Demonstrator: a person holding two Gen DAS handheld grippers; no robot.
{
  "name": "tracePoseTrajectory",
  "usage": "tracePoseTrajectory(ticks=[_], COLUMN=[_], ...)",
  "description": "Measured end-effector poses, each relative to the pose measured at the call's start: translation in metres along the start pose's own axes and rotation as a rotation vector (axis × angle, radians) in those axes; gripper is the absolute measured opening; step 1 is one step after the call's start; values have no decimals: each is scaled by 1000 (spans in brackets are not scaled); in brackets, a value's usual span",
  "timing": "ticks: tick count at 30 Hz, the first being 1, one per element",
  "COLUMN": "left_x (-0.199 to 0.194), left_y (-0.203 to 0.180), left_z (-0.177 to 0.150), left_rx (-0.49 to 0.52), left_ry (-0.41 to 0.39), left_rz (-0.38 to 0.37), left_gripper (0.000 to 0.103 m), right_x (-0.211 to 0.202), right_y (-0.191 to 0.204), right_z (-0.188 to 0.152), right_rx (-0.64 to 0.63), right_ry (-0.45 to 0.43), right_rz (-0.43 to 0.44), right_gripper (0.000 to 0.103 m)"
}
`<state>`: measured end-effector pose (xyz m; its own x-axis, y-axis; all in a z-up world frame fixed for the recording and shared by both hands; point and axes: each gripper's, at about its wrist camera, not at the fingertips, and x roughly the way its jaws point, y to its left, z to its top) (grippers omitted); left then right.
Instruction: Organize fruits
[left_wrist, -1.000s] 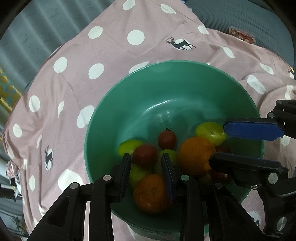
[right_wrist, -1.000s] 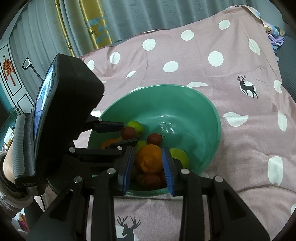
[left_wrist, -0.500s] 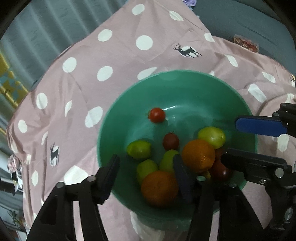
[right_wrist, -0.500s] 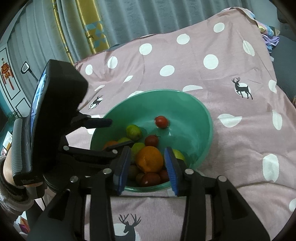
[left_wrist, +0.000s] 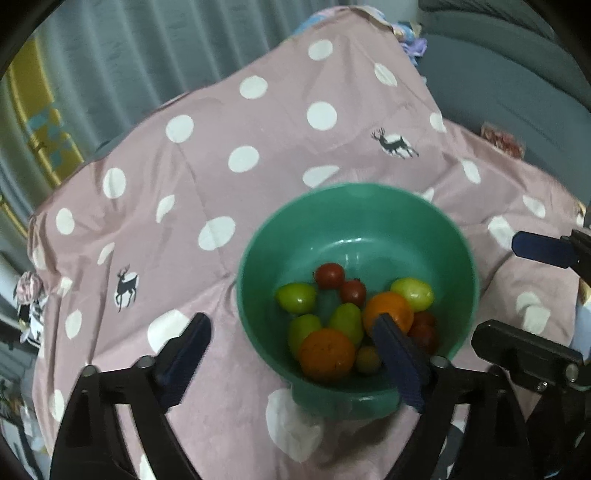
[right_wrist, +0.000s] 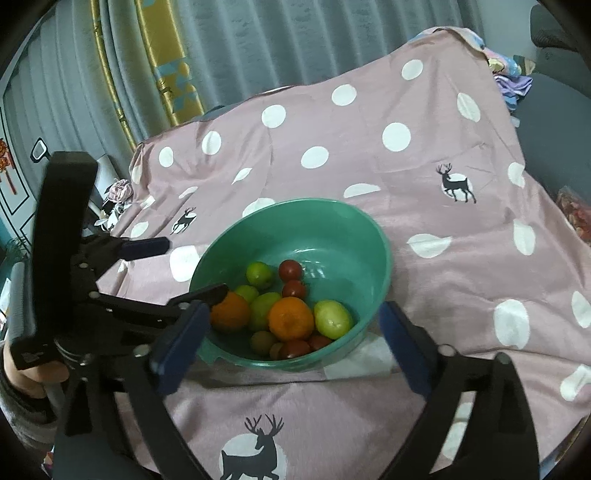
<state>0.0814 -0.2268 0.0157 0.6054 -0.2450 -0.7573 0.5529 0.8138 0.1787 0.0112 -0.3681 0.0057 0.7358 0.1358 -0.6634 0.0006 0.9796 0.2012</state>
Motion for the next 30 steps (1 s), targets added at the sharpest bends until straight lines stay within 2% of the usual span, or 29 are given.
tracePoseTrajectory(ticks=[7, 13, 17, 24, 30], left_x=[-23, -35, -40, -48, -51], left_y=[14, 26, 26, 25, 24], left_z=[-3, -10, -13, -11, -7], left_rx=[-96, -174, -168, -147, -140], left_ry=[-26, -21, -16, -23, -31], left_rz=[44, -2, 50, 80, 73], left_gripper=[101, 102, 102, 102, 102], right_x=[-16, -26, -30, -39, -43], right_y=[3, 10, 15, 22, 28], right_z=[2, 1, 1, 9, 12], right_rx=[-12, -49, -73, -98, -116], right_ry=[-3, 5, 9, -8, -18], right_rz=[-31, -59, -59, -51, -51], right_gripper=[103, 103, 103, 103, 103])
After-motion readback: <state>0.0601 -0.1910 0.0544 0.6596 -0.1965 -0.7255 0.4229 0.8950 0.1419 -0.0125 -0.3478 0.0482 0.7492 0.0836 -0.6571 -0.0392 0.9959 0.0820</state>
